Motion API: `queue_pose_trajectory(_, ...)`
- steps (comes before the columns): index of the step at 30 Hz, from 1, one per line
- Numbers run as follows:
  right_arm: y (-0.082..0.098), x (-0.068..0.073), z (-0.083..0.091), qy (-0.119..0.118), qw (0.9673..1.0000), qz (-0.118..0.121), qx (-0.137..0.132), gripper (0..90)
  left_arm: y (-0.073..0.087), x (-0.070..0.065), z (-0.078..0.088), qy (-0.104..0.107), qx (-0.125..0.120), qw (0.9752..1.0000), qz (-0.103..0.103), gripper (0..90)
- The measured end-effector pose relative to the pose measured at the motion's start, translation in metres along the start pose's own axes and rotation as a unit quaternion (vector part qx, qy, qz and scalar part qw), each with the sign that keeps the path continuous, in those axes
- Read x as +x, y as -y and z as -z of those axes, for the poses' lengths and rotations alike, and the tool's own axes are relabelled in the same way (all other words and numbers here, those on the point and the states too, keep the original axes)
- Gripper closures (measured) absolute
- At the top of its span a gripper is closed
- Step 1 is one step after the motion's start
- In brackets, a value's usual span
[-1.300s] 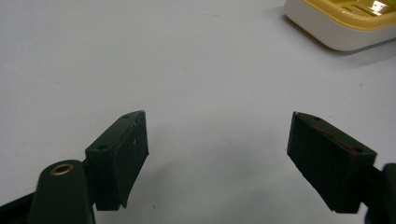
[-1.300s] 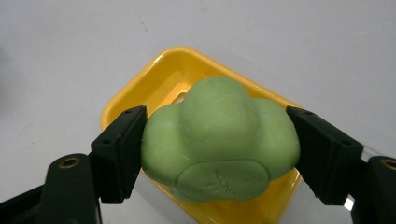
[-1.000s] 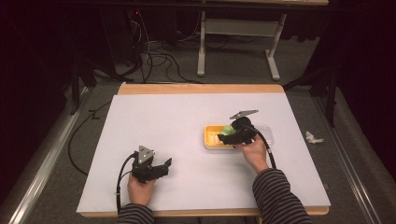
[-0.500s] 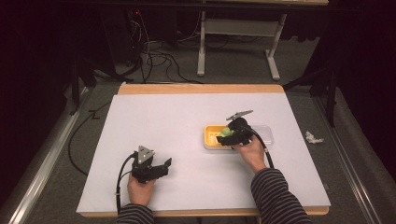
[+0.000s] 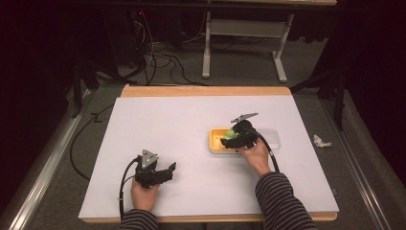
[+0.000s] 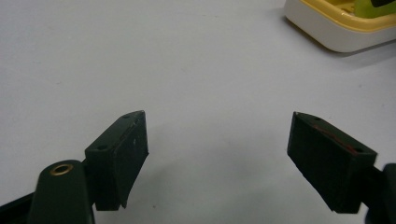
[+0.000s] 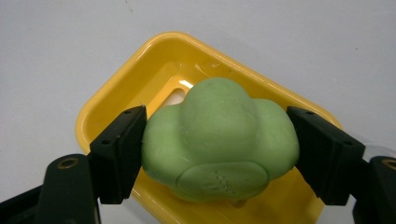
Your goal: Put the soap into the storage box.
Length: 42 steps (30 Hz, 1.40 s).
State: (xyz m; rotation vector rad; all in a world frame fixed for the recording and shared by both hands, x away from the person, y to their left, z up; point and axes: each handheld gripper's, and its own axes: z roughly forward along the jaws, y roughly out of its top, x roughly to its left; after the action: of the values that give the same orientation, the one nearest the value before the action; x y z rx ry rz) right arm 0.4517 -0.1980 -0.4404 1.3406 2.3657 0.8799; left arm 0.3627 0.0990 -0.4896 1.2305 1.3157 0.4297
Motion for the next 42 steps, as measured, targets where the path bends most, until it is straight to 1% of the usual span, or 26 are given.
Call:
queue_pose_trajectory(10, -0.001, 0.002, -0.002, 0.003, 1.0, 0.006, -0.003, 22.2, 0.0, 0.0, 0.0, 0.0, 0.001, 1.0, -0.001, 20.8)
queue_pose_trajectory(11, -0.001, 0.002, -0.002, 0.001, 1.0, 0.003, -0.004, 22.1, 0.0, 0.0, 0.0, 0.001, -0.001, 1.0, 0.0, 20.8)
queue_pose_trajectory(12, -0.001, 0.003, -0.002, 0.002, 1.0, 0.007, -0.002, 22.6, 0.0, 0.0, 0.0, 0.001, -0.001, 1.0, 0.0, 20.8)
queue_pose_trajectory(16, -0.001, 0.003, -0.002, 0.003, 1.0, 0.006, -0.006, 23.3, 0.0, 0.0, 0.0, 0.0, -0.001, 1.0, -0.001, 20.8)
queue_pose_trajectory(20, 0.0, 0.0, 0.004, 0.003, 0.9999, 0.001, -0.017, 23.7, 0.0, 0.0, 0.0, 0.0, -0.001, 1.0, -0.001, 20.8)
queue_pose_trajectory(24, 0.002, -0.001, 0.011, 0.005, 0.9997, 0.001, -0.025, 24.3, 0.0, 0.0, 0.0, 0.0, -0.002, 1.0, 0.001, 20.8)
queue_pose_trajectory(32, 0.005, -0.007, 0.028, 0.008, 0.9986, -0.006, -0.052, 25.8, 0.0, 0.0, -0.001, 0.001, -0.003, 1.0, 0.001, 20.8)
queue_pose_trajectory(36, 0.005, -0.009, 0.034, 0.01, 0.9981, -0.004, -0.061, 26.4, 0.0, -0.001, 0.0, 0.001, -0.003, 1.0, 0.0, 20.8)
queue_pose_trajectory(39, 0.007, -0.011, 0.039, 0.008, 0.9979, -0.008, -0.065, 27.1, 0.0, -0.001, -0.001, 0.001, -0.003, 1.0, 0.0, 20.8)
queue_pose_trajectory(42, 0.009, -0.013, 0.041, 0.012, 0.9977, -0.009, -0.066, 28.2, 0.0, 0.0, -0.001, 0.001, -0.003, 1.0, 0.0, 20.9)
